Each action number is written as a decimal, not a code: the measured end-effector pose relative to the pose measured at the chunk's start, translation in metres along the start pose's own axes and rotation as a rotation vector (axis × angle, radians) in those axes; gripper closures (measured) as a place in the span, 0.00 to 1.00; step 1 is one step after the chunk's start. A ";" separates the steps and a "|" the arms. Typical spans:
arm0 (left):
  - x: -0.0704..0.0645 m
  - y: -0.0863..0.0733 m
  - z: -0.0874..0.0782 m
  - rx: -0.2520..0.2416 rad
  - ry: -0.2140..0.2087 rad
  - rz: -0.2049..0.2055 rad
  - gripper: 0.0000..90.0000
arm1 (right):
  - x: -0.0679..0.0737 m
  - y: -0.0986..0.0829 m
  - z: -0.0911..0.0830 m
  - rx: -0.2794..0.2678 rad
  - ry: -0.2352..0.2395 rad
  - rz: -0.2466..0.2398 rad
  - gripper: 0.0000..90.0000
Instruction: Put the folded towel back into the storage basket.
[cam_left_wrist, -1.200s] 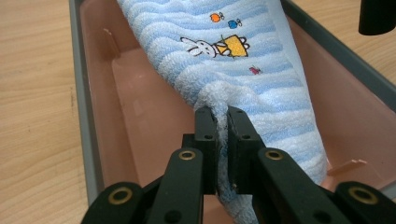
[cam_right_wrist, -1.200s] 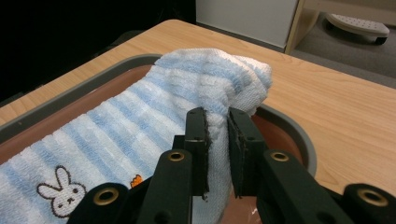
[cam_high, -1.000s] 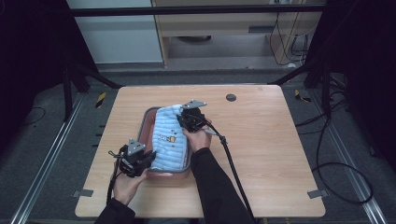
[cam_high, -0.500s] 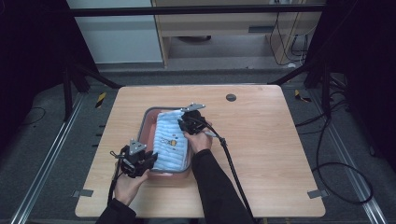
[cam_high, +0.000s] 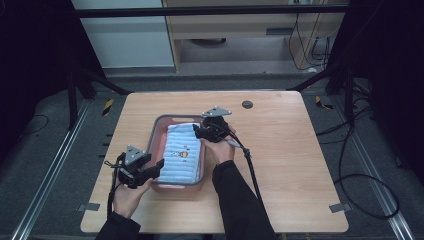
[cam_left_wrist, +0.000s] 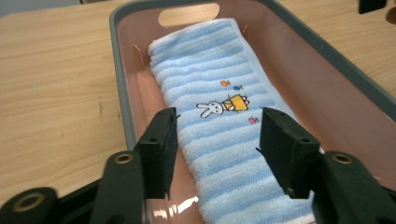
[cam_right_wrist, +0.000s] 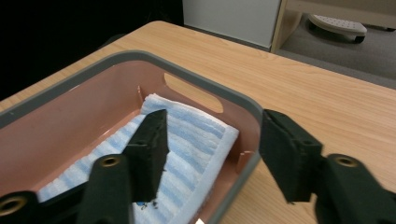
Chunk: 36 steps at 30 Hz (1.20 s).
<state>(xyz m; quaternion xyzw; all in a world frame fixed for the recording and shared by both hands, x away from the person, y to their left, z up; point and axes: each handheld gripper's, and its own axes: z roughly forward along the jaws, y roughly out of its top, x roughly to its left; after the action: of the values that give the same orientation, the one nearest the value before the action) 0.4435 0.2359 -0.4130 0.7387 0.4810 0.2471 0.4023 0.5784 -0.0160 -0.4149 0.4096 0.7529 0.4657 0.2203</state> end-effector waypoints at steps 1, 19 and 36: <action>0.001 0.001 -0.001 -0.008 0.000 0.007 0.47 | -0.002 0.000 -0.003 -0.003 0.000 0.002 0.42; 0.030 -0.004 -0.013 -0.039 0.015 -0.010 0.34 | -0.062 -0.036 -0.092 -0.028 -0.032 0.070 0.22; 0.070 -0.027 -0.014 -0.035 0.080 -0.040 0.33 | -0.104 -0.092 -0.148 -0.024 -0.086 0.081 0.19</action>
<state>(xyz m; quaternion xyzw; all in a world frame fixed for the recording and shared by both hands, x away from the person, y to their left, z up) 0.4482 0.3099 -0.4289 0.7112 0.5071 0.2766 0.4006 0.4938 -0.1996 -0.4313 0.4566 0.7199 0.4652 0.2384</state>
